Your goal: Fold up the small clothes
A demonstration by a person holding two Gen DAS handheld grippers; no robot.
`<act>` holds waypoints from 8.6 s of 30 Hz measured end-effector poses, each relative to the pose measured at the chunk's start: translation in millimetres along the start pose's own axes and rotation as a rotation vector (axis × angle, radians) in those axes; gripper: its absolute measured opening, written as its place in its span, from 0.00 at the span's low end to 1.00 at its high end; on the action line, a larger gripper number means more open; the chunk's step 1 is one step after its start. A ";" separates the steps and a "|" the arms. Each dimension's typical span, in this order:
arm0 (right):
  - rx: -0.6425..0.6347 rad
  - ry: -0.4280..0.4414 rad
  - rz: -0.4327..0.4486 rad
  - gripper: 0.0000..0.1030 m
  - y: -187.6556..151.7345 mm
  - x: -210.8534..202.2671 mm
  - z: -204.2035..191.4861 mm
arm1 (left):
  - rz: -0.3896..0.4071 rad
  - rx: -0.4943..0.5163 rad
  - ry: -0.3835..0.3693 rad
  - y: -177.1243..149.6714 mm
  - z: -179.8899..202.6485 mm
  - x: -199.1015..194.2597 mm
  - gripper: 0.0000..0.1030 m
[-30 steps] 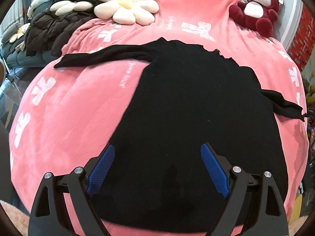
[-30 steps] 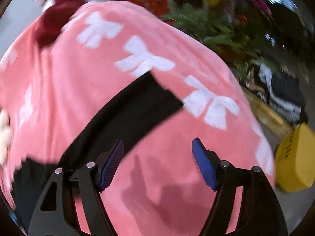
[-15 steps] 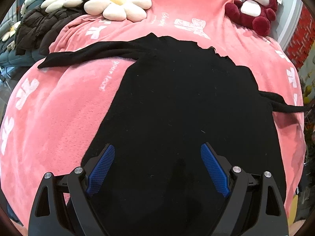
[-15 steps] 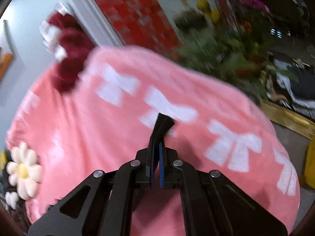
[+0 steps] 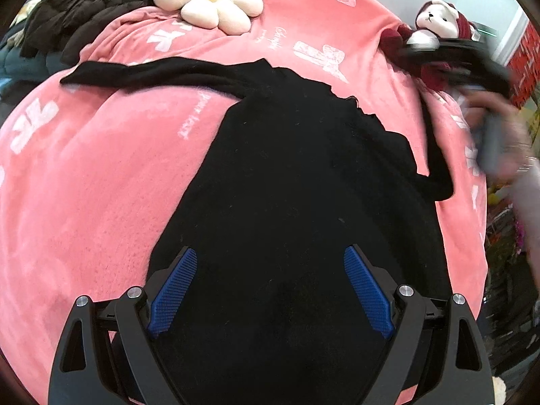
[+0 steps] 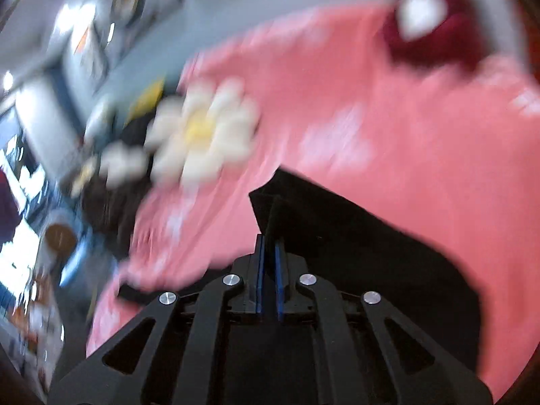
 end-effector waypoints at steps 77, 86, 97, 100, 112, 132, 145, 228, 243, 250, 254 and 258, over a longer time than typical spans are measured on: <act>0.044 -0.320 -0.093 0.69 -248.7 -117.1 25.8 | 0.087 -0.819 -0.098 248.2 -246.3 140.9 0.01; 0.159 -0.323 -0.061 0.69 -243.2 -144.1 56.7 | 0.299 -0.232 -0.223 348.9 -35.9 13.1 0.02; 0.191 -0.391 0.032 0.74 -189.9 -202.0 131.1 | -0.093 0.226 -0.209 146.4 142.0 62.4 0.71; 0.180 -0.322 0.057 0.74 -147.2 -184.1 132.3 | -0.174 0.149 -0.129 109.6 105.2 73.8 0.71; -0.310 -0.354 -0.038 0.74 -28.6 15.2 23.0 | -0.125 0.192 0.042 31.8 26.3 50.5 0.72; 0.443 -0.345 0.125 0.60 -76.8 -105.1 182.6 | -0.086 0.234 0.045 14.6 25.3 44.3 0.80; 0.055 -0.305 0.019 0.04 34.7 15.1 56.9 | -0.082 0.288 0.073 15.3 31.4 52.2 0.84; 0.551 -0.287 -0.317 0.22 -383.2 -271.6 162.3 | -0.305 -0.384 -0.141 -68.6 -98.4 -38.0 0.41; 0.558 -0.198 -0.229 0.04 -374.7 -313.6 146.5 | -0.288 -0.364 -0.273 -62.5 -86.1 -51.1 0.01; 0.487 -0.167 -0.222 0.03 -374.3 -376.0 122.4 | -0.274 -0.278 -0.281 -61.7 -75.2 -115.4 0.01; 0.451 -0.176 -0.249 0.03 -389.2 -397.9 110.2 | -0.292 -0.224 -0.249 -79.7 -72.7 -155.1 0.01; 0.413 -0.193 -0.287 0.03 -408.3 -416.1 100.0 | -0.299 -0.167 -0.221 -102.0 -73.1 -188.1 0.00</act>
Point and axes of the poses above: each gripper's, at about its wrist camera, not at the fingertips, and x roughly the way its jaws point, z to its right, y to its top, the point moved 5 cm from there along x, roughly the way its jaws point, and after that the axes turned 6 degrees about x, right-handed, at the moved point
